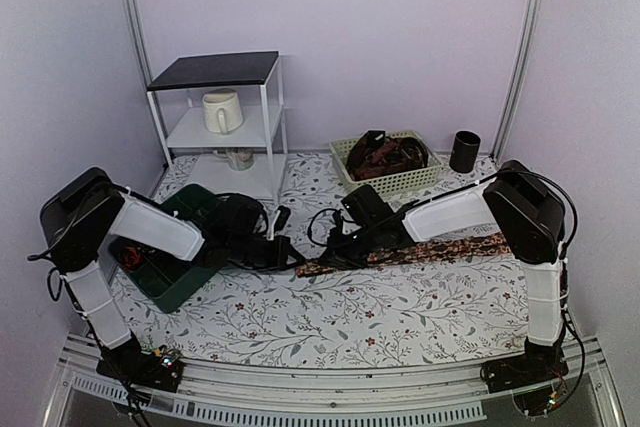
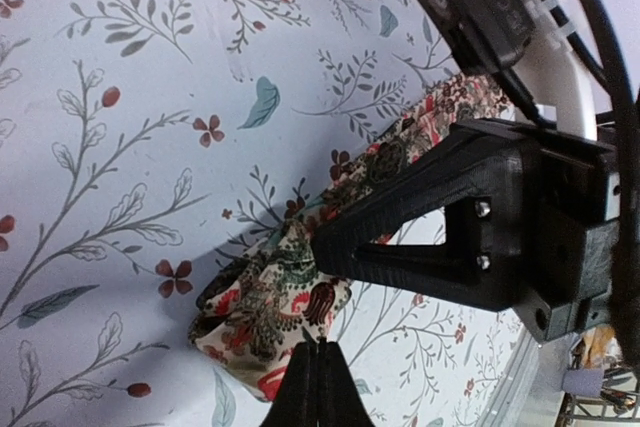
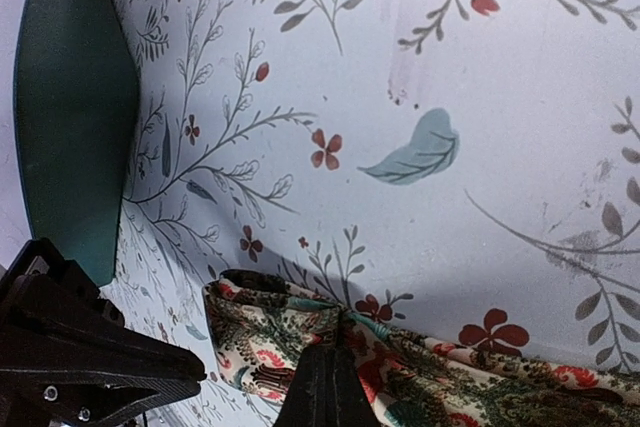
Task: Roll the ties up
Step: Roll the tie at the center of the board.
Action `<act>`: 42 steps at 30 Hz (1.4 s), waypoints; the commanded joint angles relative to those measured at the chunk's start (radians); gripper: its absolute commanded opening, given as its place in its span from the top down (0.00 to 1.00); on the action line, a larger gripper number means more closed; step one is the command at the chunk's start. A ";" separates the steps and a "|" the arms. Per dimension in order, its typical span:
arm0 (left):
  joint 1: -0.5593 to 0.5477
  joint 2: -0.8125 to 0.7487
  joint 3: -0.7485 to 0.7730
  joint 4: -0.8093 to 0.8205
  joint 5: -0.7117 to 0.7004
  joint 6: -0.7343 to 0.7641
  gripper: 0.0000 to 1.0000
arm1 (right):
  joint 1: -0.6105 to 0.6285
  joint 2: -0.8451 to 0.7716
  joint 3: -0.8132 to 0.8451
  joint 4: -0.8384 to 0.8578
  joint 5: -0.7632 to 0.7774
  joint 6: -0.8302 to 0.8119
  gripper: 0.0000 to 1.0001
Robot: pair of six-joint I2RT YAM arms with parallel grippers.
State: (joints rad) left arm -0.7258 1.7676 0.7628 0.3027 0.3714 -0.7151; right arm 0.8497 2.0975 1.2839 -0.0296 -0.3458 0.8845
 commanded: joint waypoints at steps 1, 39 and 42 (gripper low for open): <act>-0.018 0.048 -0.013 0.040 0.012 0.011 1.00 | -0.005 -0.016 0.020 -0.023 0.036 -0.026 1.00; -0.020 0.105 -0.011 -0.038 -0.107 0.047 1.00 | -0.030 0.056 -0.028 0.037 0.010 -0.050 0.94; -0.019 0.100 -0.013 -0.011 -0.072 0.040 1.00 | -0.031 0.058 -0.029 0.047 0.000 -0.045 0.93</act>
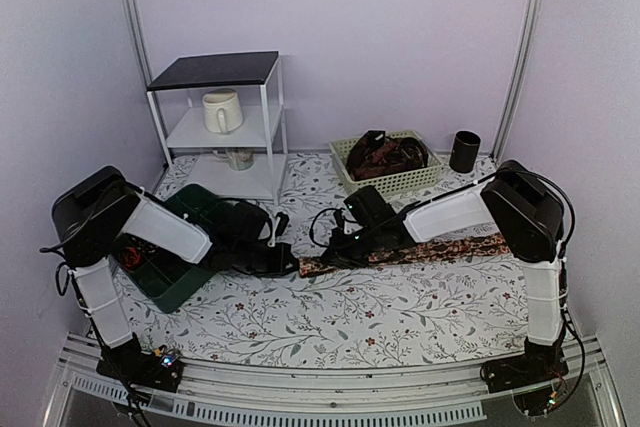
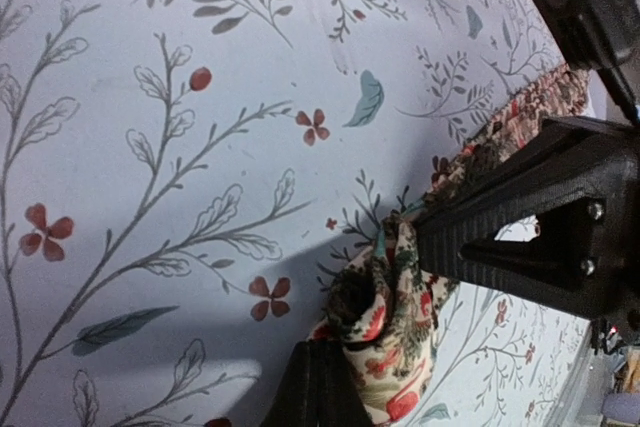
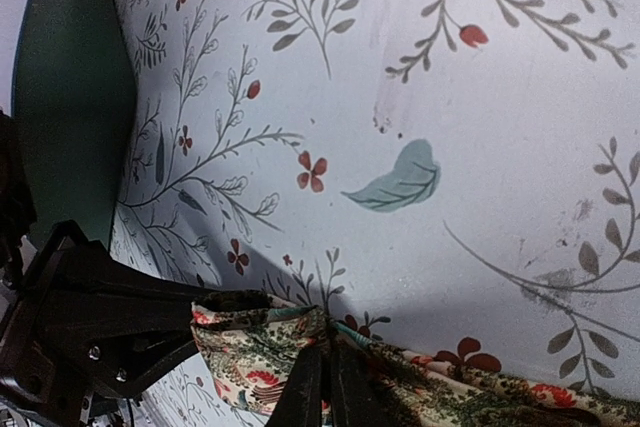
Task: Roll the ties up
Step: Roll the tie at the center of the board.
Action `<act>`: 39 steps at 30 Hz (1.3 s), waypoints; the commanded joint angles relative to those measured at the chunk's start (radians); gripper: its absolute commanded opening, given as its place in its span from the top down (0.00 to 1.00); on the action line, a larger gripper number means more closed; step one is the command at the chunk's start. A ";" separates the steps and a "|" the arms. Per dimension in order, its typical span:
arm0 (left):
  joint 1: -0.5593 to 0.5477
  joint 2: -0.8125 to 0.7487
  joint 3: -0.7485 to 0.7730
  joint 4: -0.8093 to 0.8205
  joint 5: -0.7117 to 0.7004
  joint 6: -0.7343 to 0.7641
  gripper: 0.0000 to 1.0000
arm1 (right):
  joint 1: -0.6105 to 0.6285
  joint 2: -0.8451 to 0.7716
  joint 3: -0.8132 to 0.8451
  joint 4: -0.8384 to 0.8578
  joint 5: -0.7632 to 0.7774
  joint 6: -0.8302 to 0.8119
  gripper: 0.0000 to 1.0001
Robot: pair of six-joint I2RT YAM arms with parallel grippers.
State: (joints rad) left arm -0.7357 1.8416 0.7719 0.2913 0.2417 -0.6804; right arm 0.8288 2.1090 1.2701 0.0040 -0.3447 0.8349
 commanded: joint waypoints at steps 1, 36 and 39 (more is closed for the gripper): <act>-0.010 0.023 -0.021 0.007 0.067 -0.001 1.00 | -0.008 0.045 -0.015 0.018 -0.003 0.007 0.93; -0.064 -0.171 -0.160 0.198 -0.008 1.044 0.35 | -0.014 -0.007 -0.060 0.061 -0.059 0.010 0.93; -0.065 -0.134 -0.124 0.155 -0.040 1.071 0.35 | -0.013 -0.004 -0.063 0.071 -0.062 0.009 0.93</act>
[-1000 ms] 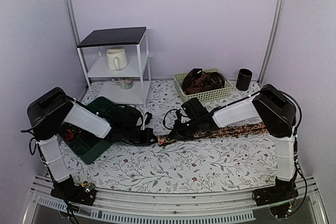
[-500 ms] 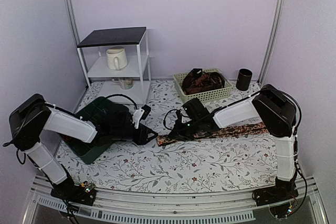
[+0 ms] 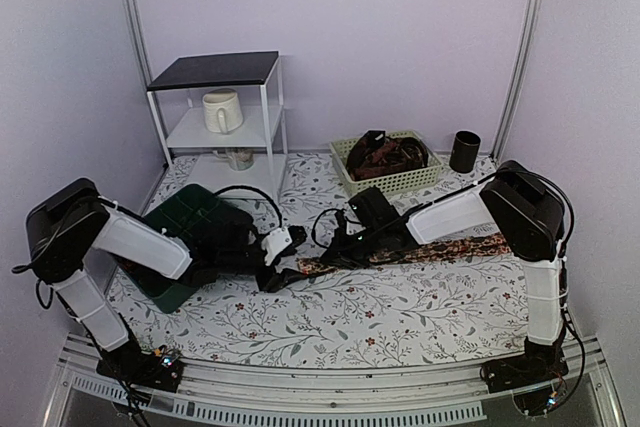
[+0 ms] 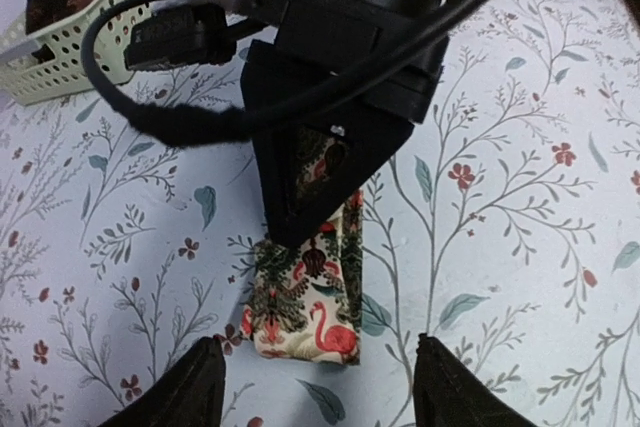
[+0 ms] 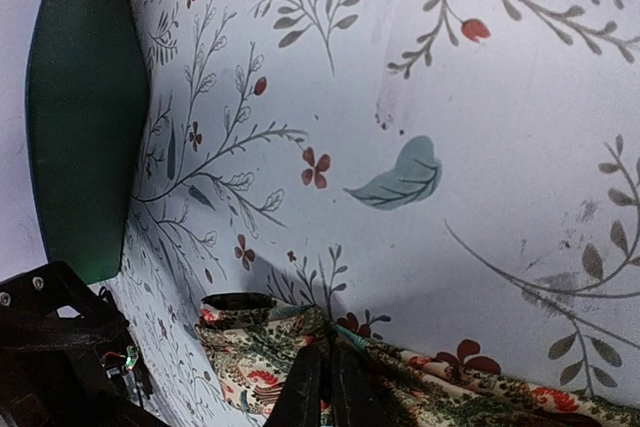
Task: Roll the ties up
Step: Roll the tie at the center of the board.
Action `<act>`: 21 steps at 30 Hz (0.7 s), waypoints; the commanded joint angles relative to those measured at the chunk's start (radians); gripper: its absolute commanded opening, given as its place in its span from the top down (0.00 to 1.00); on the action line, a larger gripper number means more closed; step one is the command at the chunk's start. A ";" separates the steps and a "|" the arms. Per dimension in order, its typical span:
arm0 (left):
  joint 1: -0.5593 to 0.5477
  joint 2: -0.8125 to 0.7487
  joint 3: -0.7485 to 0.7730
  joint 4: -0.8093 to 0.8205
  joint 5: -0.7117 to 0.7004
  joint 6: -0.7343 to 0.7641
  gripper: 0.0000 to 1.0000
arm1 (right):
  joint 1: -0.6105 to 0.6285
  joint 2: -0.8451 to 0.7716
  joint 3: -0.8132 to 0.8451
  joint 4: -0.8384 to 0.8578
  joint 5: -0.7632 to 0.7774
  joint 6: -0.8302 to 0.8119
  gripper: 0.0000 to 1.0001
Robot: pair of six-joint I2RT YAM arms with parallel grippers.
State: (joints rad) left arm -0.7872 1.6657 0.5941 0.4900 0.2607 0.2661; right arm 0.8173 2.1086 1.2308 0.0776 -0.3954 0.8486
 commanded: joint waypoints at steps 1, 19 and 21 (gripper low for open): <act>-0.014 0.057 0.060 -0.046 -0.063 0.130 0.35 | -0.002 -0.002 -0.025 0.001 -0.012 -0.004 0.93; 0.012 0.211 0.103 0.017 0.038 0.194 0.35 | -0.004 -0.004 -0.037 0.013 -0.036 0.002 0.93; 0.020 0.221 0.102 0.018 0.049 0.203 0.38 | -0.004 -0.007 -0.037 0.013 -0.034 0.002 0.93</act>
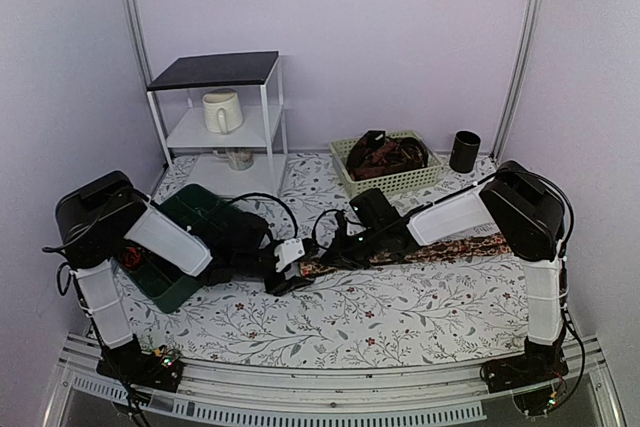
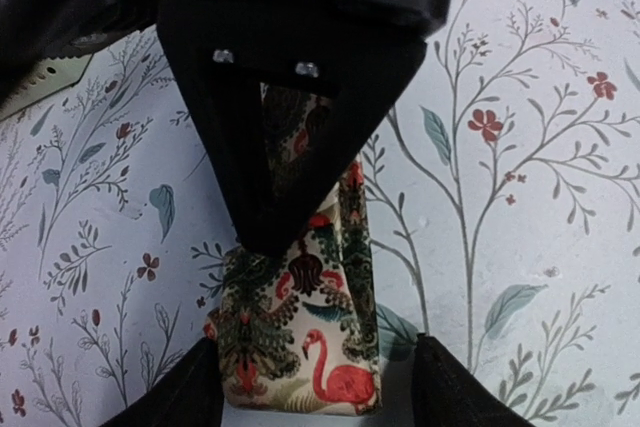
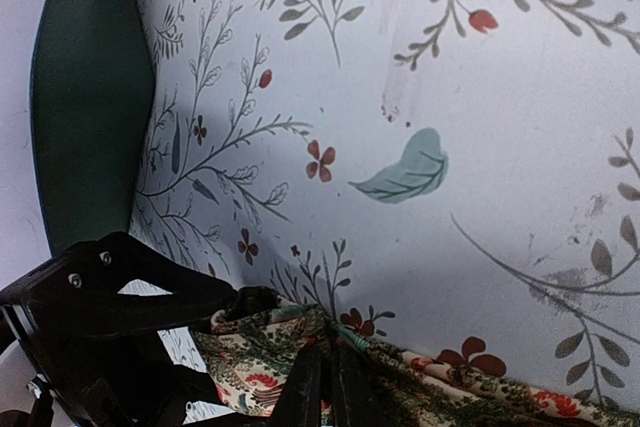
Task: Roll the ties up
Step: Roll the tie at the center of the board.
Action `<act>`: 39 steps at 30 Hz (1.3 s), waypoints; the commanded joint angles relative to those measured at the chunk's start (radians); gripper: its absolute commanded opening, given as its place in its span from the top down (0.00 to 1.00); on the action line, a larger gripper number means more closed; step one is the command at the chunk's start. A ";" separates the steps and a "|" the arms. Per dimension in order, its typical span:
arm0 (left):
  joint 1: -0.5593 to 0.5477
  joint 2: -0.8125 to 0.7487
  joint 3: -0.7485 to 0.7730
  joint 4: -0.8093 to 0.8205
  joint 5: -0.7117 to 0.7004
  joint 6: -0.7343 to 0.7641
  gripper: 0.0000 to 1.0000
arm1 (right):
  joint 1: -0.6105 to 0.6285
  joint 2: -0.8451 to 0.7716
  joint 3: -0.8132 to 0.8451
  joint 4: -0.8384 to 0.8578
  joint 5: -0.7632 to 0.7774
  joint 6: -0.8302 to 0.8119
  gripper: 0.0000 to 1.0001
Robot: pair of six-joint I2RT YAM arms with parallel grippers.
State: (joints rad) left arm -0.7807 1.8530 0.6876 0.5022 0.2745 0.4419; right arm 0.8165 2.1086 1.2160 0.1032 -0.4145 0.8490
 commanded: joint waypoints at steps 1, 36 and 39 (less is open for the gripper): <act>0.017 0.036 0.009 0.004 0.044 0.031 0.40 | -0.002 -0.008 -0.023 -0.013 -0.015 0.001 0.93; 0.052 -0.075 -0.128 0.008 -0.015 -0.458 1.00 | -0.003 -0.010 -0.044 -0.030 0.012 -0.002 0.93; 0.049 -0.028 -0.116 0.042 0.050 -0.473 1.00 | -0.003 -0.012 -0.040 -0.049 0.033 -0.012 0.94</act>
State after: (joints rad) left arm -0.7353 1.7580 0.5529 0.5102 0.2710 0.0376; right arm 0.8158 2.1082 1.1969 0.1322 -0.4248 0.8486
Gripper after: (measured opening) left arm 0.003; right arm 0.066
